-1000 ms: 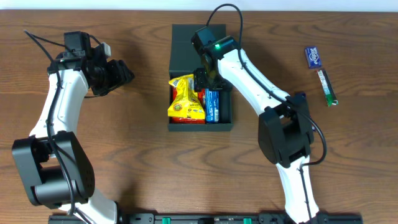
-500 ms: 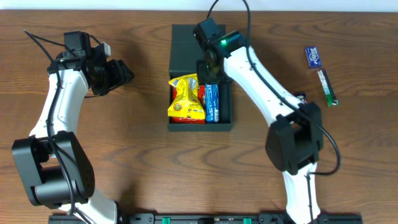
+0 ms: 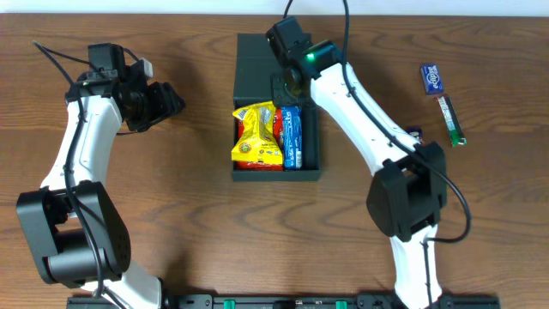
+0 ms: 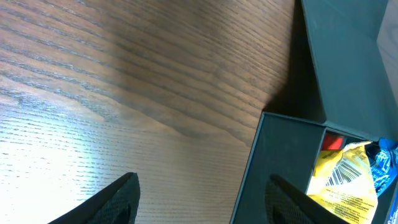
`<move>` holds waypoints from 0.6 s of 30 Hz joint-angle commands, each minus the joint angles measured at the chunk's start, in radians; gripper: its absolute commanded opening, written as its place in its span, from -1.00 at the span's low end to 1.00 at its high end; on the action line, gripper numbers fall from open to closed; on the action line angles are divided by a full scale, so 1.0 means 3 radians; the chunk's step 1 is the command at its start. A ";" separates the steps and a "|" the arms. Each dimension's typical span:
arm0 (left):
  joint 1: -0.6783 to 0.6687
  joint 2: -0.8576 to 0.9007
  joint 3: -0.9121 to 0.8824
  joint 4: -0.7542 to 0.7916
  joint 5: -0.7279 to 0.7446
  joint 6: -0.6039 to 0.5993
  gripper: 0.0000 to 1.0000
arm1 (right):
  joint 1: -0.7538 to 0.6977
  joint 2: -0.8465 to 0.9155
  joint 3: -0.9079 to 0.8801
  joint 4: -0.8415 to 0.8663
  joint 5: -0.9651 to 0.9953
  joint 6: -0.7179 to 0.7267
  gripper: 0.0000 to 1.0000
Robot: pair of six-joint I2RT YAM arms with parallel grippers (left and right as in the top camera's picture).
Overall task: Pack container
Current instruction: 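Push the blue bar down beside the Hacks bag with the right gripper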
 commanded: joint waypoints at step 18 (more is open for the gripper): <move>0.0001 -0.0042 0.0055 -0.0009 -0.0001 0.0061 0.32 | -0.0064 0.0276 0.0070 -0.0046 0.0083 -0.0160 -0.97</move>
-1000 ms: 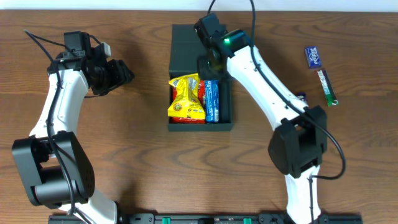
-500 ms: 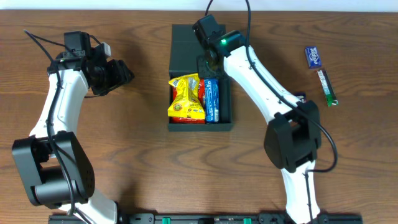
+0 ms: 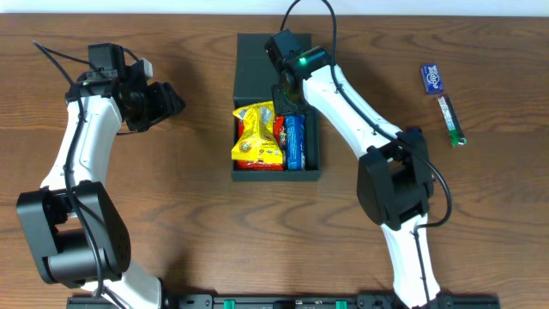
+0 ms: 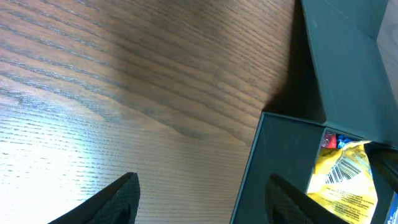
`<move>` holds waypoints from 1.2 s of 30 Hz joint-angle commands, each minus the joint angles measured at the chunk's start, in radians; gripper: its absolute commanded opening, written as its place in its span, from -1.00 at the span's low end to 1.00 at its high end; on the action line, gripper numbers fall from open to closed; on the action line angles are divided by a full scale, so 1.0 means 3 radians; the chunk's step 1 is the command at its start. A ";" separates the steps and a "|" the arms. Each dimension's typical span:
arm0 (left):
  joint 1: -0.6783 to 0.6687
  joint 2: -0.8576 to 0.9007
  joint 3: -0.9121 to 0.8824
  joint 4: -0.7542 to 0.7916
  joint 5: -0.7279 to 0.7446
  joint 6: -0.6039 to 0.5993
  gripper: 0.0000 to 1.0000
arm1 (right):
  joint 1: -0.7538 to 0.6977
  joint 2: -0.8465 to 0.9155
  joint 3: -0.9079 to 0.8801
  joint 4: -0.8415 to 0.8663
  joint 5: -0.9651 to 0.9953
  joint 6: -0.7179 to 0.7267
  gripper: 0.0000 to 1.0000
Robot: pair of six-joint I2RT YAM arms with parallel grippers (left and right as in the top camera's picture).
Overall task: Pack container
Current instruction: 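Push the blue bar down beside the Hacks bag with the right gripper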
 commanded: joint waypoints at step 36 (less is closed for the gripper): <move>-0.0734 0.0704 -0.0075 0.0103 0.0463 -0.0145 -0.88 | -0.0081 -0.0095 -0.0542 -0.0202 -0.0014 -0.0326 -0.97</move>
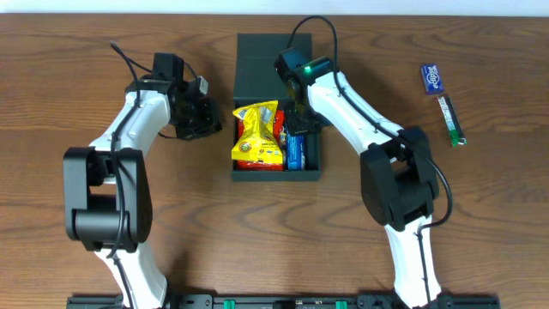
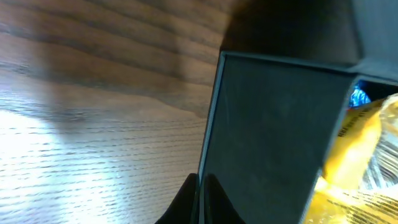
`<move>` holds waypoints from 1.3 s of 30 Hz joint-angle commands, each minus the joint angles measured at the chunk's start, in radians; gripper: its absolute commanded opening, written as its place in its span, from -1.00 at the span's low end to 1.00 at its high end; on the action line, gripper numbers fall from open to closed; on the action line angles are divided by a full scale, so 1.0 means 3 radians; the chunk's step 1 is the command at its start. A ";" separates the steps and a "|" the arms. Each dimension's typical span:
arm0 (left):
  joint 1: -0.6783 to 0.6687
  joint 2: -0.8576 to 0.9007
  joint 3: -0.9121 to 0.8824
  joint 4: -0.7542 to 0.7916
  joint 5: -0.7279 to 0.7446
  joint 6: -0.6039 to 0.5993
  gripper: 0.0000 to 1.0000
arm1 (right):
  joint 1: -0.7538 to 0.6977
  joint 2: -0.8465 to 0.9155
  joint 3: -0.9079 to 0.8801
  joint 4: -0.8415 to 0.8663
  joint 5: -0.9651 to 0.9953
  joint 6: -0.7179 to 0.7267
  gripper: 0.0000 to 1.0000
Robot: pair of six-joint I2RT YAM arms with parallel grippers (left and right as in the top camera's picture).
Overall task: Pack container
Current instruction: 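Push the blue bar down beside the Hacks bag with the right gripper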
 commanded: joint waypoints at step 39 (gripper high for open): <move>0.0041 0.0144 -0.0041 0.0089 0.0095 -0.0095 -0.88 | -0.0006 -0.0824 0.0282 0.0268 -0.0553 -0.0392 -0.98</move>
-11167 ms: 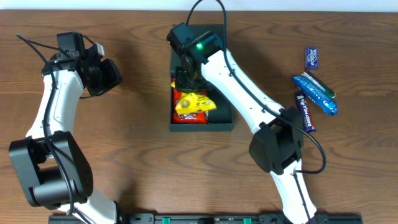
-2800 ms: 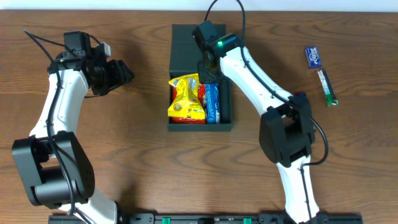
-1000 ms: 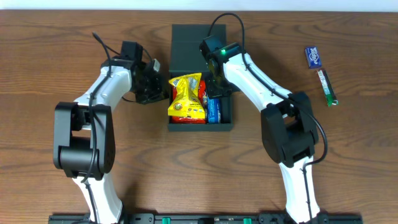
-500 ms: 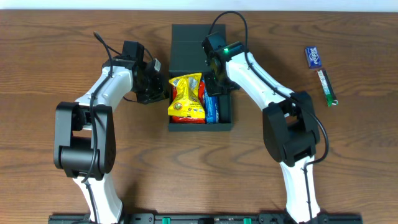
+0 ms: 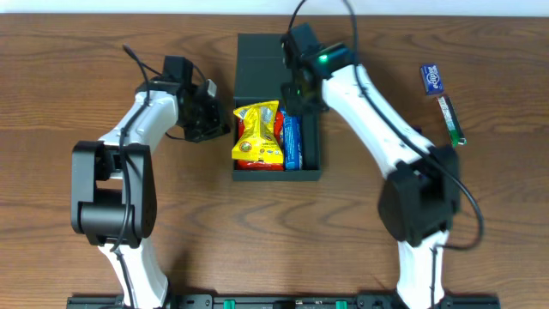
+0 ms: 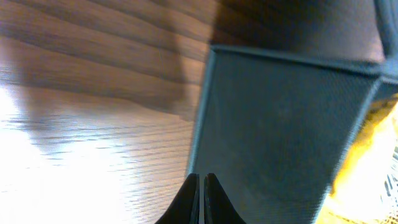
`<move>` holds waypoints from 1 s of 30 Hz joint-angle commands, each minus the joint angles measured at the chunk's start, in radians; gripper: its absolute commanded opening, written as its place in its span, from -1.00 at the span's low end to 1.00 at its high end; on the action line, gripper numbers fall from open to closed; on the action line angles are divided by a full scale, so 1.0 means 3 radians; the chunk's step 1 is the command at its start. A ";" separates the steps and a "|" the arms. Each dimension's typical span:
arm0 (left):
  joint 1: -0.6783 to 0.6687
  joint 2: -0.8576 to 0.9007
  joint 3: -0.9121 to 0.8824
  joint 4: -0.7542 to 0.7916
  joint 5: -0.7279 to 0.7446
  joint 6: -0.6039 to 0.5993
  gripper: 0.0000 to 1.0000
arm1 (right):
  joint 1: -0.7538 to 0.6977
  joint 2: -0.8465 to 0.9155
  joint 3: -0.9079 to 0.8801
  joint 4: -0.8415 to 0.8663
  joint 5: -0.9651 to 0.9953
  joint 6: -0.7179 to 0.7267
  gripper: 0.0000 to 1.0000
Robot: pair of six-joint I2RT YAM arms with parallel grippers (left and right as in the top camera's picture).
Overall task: Pack container
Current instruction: 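Push the blue bar down beside the Hacks bag with the right gripper, then press the yellow bag down into the box with the right gripper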
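The dark container [image 5: 277,174] lies open mid-table, its lid [image 5: 257,60] folded back. Inside lie a yellow snack bag [image 5: 256,136], a blue packet [image 5: 292,144] and a bit of a red packet [image 5: 278,139]. My left gripper [image 5: 220,129] is shut, its tips [image 6: 200,178] together with nothing between them, right at the container's left wall [image 6: 280,124]. My right gripper [image 5: 298,96] hangs over the container's back right part, above the blue packet; its fingers are hidden under the wrist.
A small blue packet [image 5: 433,79] and a thin green stick [image 5: 451,121] lie on the wooden table [image 5: 171,223] at the far right. Both arms' bases stand at the front edge.
My left gripper, still shut, has edged closer to the container's left wall. The right gripper has shifted toward the container's back and its arm now bends out to the right.
At first my left gripper stood open well left of the container while the right gripper was over the container's back. The right then sat lower among the packets. Later the left gripper was shut beside the left wall, where it is now.
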 commanded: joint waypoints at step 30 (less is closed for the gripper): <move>0.0327 0.0045 -0.0041 0.0001 0.0000 -0.0011 -0.88 | 0.0254 0.0829 0.0055 0.0001 -0.1208 -0.0622 -0.97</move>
